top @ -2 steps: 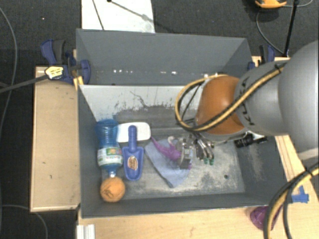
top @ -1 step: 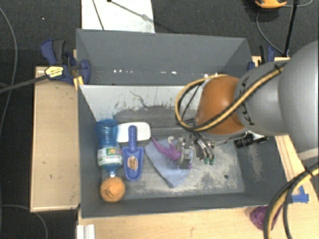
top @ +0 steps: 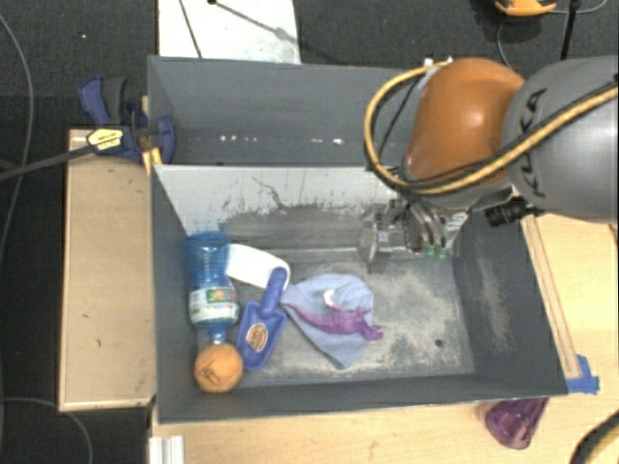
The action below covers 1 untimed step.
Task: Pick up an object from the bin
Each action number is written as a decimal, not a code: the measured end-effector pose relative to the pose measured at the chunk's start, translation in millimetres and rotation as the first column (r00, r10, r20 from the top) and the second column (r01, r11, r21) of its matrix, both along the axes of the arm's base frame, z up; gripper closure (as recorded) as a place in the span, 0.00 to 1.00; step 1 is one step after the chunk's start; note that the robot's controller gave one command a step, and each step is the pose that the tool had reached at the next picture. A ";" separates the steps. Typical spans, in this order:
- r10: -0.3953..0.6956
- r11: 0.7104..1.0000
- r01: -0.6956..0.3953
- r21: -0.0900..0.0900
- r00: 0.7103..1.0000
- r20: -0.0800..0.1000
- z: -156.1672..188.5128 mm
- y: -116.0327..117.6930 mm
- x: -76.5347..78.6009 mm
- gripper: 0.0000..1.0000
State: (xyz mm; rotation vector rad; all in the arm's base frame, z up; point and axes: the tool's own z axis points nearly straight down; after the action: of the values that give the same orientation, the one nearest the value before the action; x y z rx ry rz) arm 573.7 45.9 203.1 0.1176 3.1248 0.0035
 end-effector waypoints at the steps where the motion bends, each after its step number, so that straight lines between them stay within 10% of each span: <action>1: 0.002 1.000 -0.002 0.000 1.000 -0.001 -0.6 0.2 -0.4 0.00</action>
Offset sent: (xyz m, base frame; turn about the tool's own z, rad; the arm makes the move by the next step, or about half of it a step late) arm 0.0000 0.0000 0.0000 0.0000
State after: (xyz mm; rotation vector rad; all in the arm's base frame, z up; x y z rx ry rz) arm 573.3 46.1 202.5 0.1144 3.1263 0.0032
